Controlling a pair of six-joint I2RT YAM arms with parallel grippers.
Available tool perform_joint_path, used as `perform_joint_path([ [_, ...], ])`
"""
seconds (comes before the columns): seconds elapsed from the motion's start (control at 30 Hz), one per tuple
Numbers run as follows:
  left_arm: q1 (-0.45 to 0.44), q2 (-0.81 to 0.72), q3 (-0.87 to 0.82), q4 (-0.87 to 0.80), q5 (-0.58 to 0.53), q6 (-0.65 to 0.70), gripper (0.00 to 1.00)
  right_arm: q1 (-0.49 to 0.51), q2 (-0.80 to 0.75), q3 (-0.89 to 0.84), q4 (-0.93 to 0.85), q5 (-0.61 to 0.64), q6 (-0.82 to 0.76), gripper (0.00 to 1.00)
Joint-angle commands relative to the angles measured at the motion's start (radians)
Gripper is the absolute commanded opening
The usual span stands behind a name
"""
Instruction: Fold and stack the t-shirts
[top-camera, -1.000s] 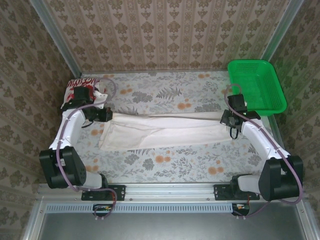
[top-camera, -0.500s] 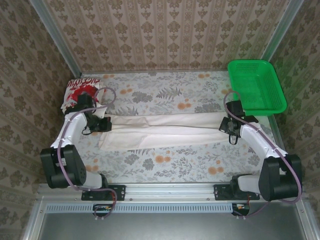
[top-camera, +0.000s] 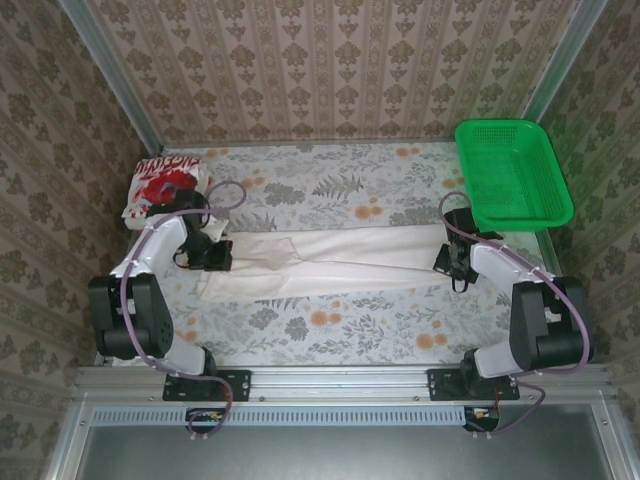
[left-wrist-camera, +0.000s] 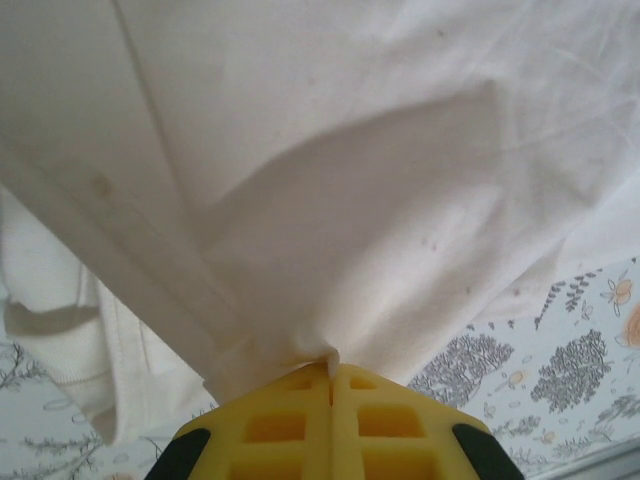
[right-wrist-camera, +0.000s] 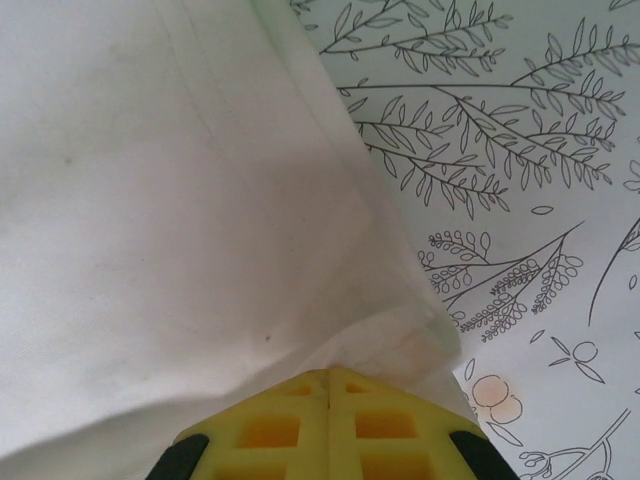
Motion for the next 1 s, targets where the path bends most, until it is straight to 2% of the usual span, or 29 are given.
perform_joint_path([
  [0.0, -0.014, 0.025, 0.058, -0.118, -0.033, -0.033, 0.00, 0.003, 0.003, 0.021, 0.002, -0.003, 0.014, 0.00],
  [0.1, -0.023, 0.039, 0.085, -0.150, -0.066, -0.043, 0.00, 0.003, -0.010, 0.026, 0.001, -0.002, 0.009, 0.01],
  [0.13, -0.022, 0.045, 0.089, -0.154, -0.071, -0.043, 0.07, 0.003, -0.013, 0.028, -0.003, -0.004, 0.005, 0.10],
  [0.17, -0.021, 0.050, 0.091, -0.158, -0.077, -0.046, 0.23, 0.003, -0.020, 0.030, -0.004, -0.006, 0.001, 0.17],
  [0.2, -0.024, 0.054, 0.095, -0.162, -0.085, -0.051, 0.38, 0.003, -0.033, 0.031, -0.004, -0.010, -0.007, 0.30],
  [0.23, -0.025, 0.053, 0.099, -0.167, -0.082, -0.053, 0.46, 0.003, -0.039, 0.033, -0.006, -0.009, -0.016, 0.41],
  [0.33, -0.031, 0.039, 0.124, -0.192, -0.069, -0.059, 0.66, 0.004, -0.111, 0.044, -0.004, 0.003, -0.037, 0.55],
  [0.4, -0.042, 0.019, 0.151, -0.189, -0.069, -0.064, 0.75, 0.005, -0.132, 0.062, 0.008, -0.010, -0.064, 0.63],
  [0.47, -0.061, 0.001, 0.169, -0.117, -0.053, -0.084, 0.84, 0.016, -0.130, 0.084, 0.038, -0.039, -0.088, 0.68],
  [0.53, -0.088, -0.003, 0.162, 0.025, 0.012, -0.133, 0.92, 0.050, -0.095, 0.120, 0.083, -0.066, -0.100, 0.71],
  [0.67, -0.147, 0.051, 0.101, 0.289, 0.113, -0.272, 0.98, 0.165, 0.062, 0.231, 0.148, -0.109, -0.110, 0.74],
  [0.8, -0.195, 0.095, 0.002, 0.422, 0.051, -0.374, 0.99, 0.249, 0.237, 0.361, 0.178, -0.154, -0.069, 0.74],
  [0.97, -0.224, 0.127, -0.144, 0.588, 0.015, -0.479, 0.95, 0.258, 0.410, 0.453, 0.161, -0.190, -0.016, 0.71],
])
